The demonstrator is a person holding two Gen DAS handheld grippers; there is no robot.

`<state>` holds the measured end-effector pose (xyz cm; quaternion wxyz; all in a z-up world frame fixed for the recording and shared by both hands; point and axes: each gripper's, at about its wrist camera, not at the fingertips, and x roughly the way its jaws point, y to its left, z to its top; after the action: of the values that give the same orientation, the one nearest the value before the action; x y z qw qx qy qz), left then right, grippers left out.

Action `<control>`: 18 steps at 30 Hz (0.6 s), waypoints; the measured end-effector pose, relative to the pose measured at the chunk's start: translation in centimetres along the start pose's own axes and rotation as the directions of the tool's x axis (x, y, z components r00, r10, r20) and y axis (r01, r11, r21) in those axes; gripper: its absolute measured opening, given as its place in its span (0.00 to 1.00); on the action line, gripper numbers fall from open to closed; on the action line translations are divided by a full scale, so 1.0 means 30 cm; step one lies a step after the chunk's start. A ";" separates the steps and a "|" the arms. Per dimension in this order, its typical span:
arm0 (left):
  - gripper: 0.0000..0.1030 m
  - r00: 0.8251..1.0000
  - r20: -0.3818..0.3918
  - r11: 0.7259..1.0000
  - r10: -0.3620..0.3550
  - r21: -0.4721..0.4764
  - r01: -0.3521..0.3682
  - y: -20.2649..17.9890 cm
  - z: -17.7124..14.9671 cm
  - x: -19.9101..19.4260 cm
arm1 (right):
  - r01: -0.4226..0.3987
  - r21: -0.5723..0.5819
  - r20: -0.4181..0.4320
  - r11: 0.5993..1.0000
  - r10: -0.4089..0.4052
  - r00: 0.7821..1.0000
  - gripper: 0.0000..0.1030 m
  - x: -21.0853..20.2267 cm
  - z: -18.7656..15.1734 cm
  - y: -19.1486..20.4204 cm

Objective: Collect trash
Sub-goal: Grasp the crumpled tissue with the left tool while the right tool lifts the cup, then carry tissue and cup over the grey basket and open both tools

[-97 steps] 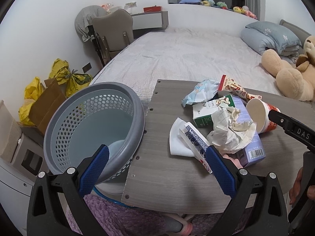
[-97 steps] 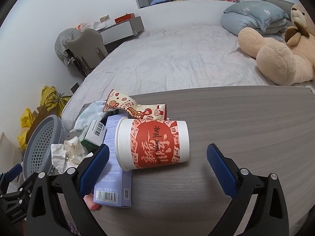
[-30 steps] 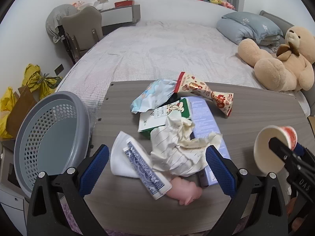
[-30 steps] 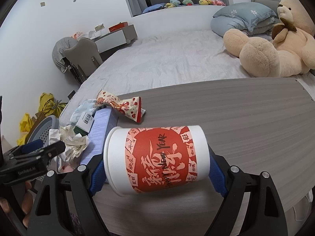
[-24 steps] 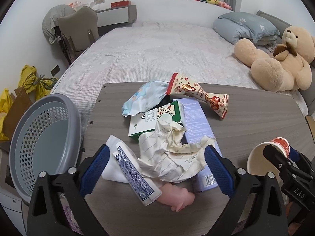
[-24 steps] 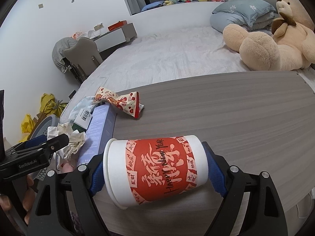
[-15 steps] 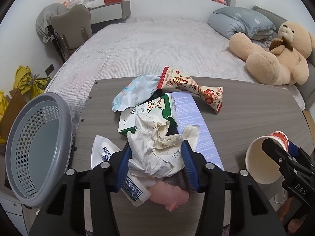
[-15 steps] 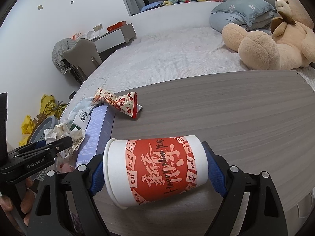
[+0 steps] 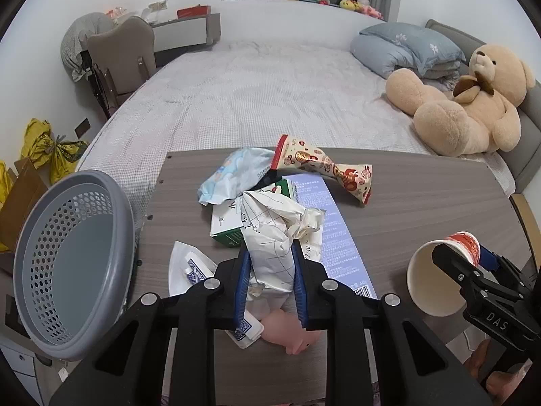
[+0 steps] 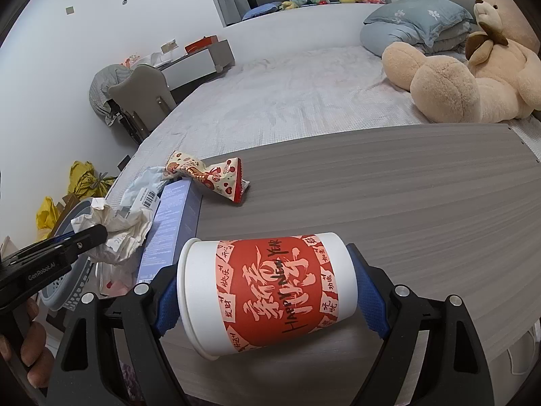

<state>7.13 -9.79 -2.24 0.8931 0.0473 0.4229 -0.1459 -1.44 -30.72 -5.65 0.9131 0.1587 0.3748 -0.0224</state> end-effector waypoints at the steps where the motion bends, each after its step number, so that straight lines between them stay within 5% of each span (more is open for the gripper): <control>1: 0.22 1.000 0.005 1.000 -0.002 -0.001 0.002 0.005 0.001 -0.010 | 0.001 -0.004 0.001 1.000 -0.001 1.000 0.79 -0.003 0.002 0.007; 18: 0.22 0.995 0.080 0.995 0.066 -0.078 -0.059 0.240 -0.026 -0.136 | -0.043 -0.120 0.019 0.992 0.045 0.999 0.79 -0.029 0.073 0.252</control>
<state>6.26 -1.85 0.12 0.9151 0.0208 0.3892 -0.1036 0.64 -24.29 -1.51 0.9252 0.1118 0.3621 0.0183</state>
